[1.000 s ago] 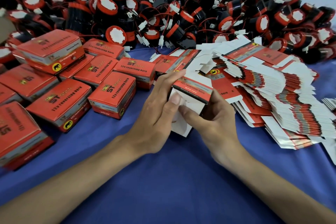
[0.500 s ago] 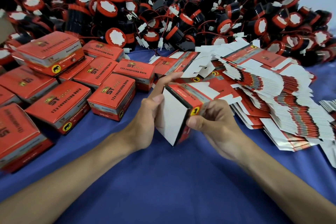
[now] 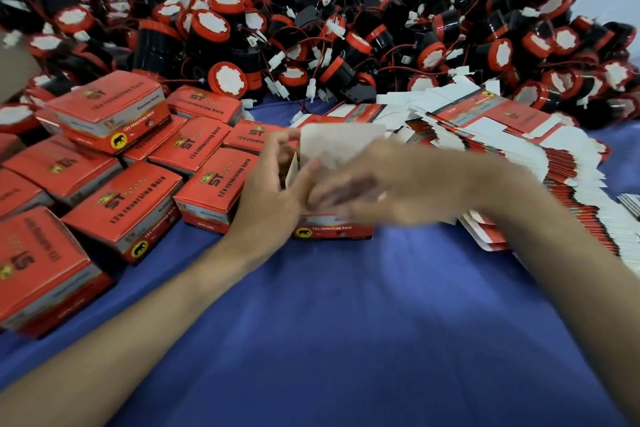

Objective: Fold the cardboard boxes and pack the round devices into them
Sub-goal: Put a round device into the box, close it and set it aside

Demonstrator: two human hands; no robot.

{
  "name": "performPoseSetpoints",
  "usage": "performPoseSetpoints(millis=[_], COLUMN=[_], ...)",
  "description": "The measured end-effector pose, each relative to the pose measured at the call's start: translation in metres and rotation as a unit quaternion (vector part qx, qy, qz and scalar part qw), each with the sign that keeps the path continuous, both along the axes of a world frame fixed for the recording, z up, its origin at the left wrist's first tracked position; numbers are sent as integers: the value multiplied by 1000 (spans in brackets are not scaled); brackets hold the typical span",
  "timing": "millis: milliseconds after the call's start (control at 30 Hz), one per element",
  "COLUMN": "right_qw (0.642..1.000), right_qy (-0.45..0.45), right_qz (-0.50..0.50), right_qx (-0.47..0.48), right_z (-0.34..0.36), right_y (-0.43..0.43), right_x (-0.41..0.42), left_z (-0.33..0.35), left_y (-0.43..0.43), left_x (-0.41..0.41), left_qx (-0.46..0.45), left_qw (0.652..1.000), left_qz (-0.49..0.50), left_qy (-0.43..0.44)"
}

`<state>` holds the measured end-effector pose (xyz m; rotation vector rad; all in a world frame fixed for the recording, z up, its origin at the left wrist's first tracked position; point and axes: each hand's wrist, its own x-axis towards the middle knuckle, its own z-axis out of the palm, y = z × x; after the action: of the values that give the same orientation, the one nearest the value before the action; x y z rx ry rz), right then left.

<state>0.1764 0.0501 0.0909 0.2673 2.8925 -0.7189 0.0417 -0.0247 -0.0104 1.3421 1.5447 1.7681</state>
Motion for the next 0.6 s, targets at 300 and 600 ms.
performPoseSetpoints(millis=[300,600], right_qw=[891,837], right_qy=[206,119], right_qz=[-400,-494], right_qx=[66,201], right_z=[-35,-87], right_y=[149,169], right_x=[-83,-120], left_z=[-2,-4], left_y=[4,6], left_x=[-3,-3], left_qx=[-76,-82], left_qw=[991,987], left_qz=[31,61], left_qy=[106,122])
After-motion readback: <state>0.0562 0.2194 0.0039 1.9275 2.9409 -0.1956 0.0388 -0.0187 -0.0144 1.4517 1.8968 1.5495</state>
